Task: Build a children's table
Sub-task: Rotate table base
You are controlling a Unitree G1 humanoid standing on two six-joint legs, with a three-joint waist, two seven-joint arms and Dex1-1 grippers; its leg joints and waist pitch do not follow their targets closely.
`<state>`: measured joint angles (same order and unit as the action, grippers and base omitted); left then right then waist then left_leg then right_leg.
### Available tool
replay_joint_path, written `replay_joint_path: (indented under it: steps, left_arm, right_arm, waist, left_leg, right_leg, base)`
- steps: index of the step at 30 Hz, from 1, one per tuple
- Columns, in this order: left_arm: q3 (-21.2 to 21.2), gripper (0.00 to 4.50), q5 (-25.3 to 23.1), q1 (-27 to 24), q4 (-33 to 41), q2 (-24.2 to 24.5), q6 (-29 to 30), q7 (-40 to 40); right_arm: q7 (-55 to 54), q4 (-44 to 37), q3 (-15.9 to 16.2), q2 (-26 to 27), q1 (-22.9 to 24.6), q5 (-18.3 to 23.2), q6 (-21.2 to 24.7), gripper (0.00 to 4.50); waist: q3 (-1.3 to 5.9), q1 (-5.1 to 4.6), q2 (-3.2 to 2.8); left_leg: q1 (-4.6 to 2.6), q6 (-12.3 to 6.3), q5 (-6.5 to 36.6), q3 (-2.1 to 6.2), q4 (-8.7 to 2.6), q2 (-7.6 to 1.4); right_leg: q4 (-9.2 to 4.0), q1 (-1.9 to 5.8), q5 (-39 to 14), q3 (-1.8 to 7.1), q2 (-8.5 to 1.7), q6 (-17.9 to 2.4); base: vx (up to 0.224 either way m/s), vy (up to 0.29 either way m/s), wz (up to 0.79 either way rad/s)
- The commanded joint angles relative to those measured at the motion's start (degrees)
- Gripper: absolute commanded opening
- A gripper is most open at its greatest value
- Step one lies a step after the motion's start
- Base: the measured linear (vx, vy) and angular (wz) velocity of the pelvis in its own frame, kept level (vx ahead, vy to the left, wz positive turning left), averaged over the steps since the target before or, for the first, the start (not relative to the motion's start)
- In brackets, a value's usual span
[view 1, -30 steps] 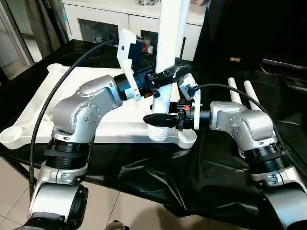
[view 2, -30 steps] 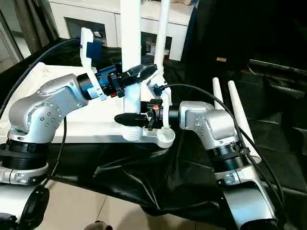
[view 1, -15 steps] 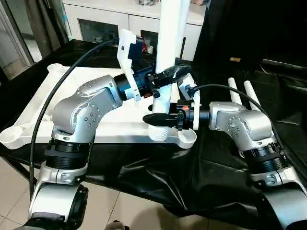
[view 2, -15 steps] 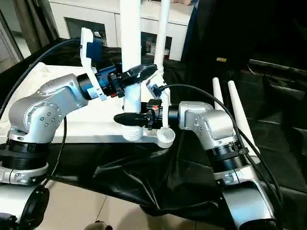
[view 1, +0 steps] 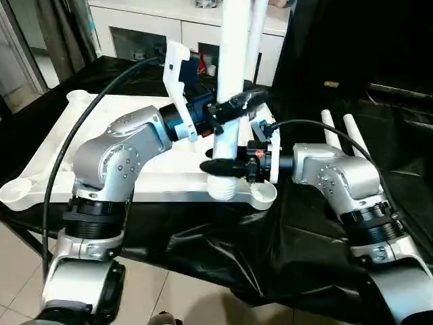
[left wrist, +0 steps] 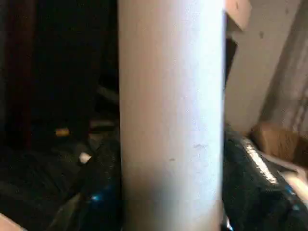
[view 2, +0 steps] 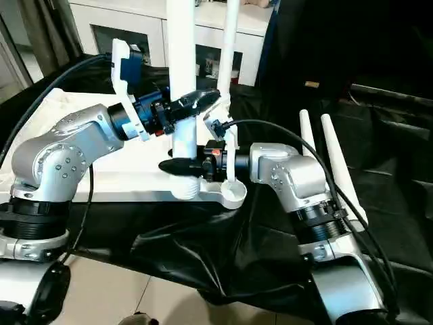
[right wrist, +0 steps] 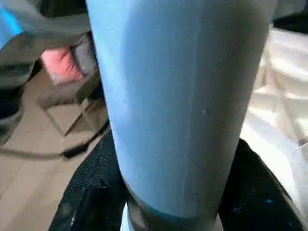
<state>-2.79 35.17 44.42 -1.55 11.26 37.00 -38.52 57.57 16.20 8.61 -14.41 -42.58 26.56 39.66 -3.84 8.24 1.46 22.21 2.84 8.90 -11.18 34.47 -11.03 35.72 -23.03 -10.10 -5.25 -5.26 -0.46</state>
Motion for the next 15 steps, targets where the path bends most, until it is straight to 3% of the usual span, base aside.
replay_joint_path:
  steps: [1, 2, 4, 6, 9, 11, 13, 14, 15]
  left_arm:
    - [-3.84, 2.99, 0.16, 0.88, -0.76, -2.30, -5.76, 2.95]
    - [-7.07, 2.98, 2.11, 1.15, -1.30, -4.50, -8.02, 5.28]
    - [-9.50, 2.98, 3.70, 1.43, -1.61, -6.01, -9.66, 6.96]
    - [-10.51, 2.98, 4.46, 1.59, -1.68, -6.68, -10.93, 7.23]
    - [-12.51, 2.98, 6.34, 1.62, -2.98, -6.55, -11.01, 6.66]
    - [-7.18, 2.98, 0.35, -0.08, -4.65, -2.44, -11.52, 1.92]
    - [-0.02, 2.98, -7.31, -1.83, -6.84, 2.05, -13.66, -2.46]
    - [7.87, 2.98, -15.14, -3.57, -9.10, 6.69, -18.76, -7.99]
    - [7.87, 2.98, -15.14, -3.57, -9.10, 6.69, -18.76, -7.99]
  right_arm:
    - [-3.55, 0.50, -3.89, 0.79, 0.63, 0.33, -1.91, 1.98]
    - [-6.52, 0.54, -6.01, 2.09, 1.05, 0.63, -3.28, 1.97]
    - [-9.41, 0.70, -8.05, 3.31, 1.34, 1.00, -4.30, 1.96]
    - [-10.64, 0.89, -9.11, 3.88, 1.43, 1.48, -4.35, 1.96]
    - [-17.47, 1.82, -12.68, 5.55, 2.39, 0.68, -8.37, 1.95]
    - [-20.66, 2.11, -13.81, 5.34, 3.08, -0.94, -9.88, 1.95]
    - [-22.68, 2.50, -12.65, 3.74, 3.77, -4.81, -11.95, 1.95]
    - [-23.80, 2.95, -10.40, 1.50, 4.59, -9.03, -13.77, 1.95]
    - [-23.80, 2.95, -10.40, 1.50, 4.59, -9.03, -13.77, 1.95]
  waist:
    - [4.84, 0.04, 0.15]
    - [4.76, -0.02, 0.07]
    - [4.95, 0.06, 0.23]
    - [4.95, 0.01, 0.13]
    - [4.83, -0.09, 0.09]
    - [4.89, -0.05, -0.36]
    - [4.78, -0.19, -0.38]
    - [4.73, -0.22, -0.76]
    - [4.72, -0.05, -0.64]
  left_leg:
    - [-1.33, 2.78, 11.66, 1.33, -3.96, -2.30]
    - [-1.14, 2.84, 11.59, 1.19, -3.89, -2.31]
    - [-1.16, 2.95, 11.68, 1.31, -3.87, -2.24]
    - [-1.29, 2.68, 11.80, 1.31, -3.92, -2.22]
    - [-1.36, 2.88, 12.01, 1.18, -3.97, -2.16]
    - [-1.68, 3.06, 12.44, 1.25, -4.05, -2.11]
    - [-1.77, 3.70, 12.52, 1.38, -4.33, -2.18]
    - [-1.88, 4.30, 12.99, 1.48, -4.54, -2.25]
    - [-1.94, 4.35, 13.14, 1.65, -4.60, -2.21]
  right_leg:
    - [-3.86, 2.93, -10.82, 3.05, -3.79, -9.64]
    - [-4.05, 2.87, -10.09, 3.20, -3.91, -9.96]
    - [-3.79, 3.08, -9.71, 3.01, -3.91, -10.26]
    - [-3.82, 3.00, -9.90, 2.98, -3.78, -10.02]
    - [-3.97, 2.76, -11.02, 3.01, -3.79, -9.49]
    - [-4.06, 2.52, -12.04, 2.99, -3.62, -8.64]
    - [-4.25, 2.39, -13.86, 3.07, -3.41, -5.90]
    - [-4.45, 2.28, -13.96, 3.11, -3.38, -5.06]
    - [-4.72, 2.23, -14.61, 3.07, -3.37, -4.15]
  base:
    - [0.000, 0.000, 0.00]
    - [0.000, 0.000, 0.00]
    - [0.000, 0.000, 0.00]
    - [0.000, 0.000, 0.00]
    - [0.000, 0.000, 0.00]
    - [0.000, 0.000, 0.00]
    - [0.000, 0.000, 0.00]
    - [0.000, 0.000, 0.00]
    - [0.000, 0.000, 0.00]
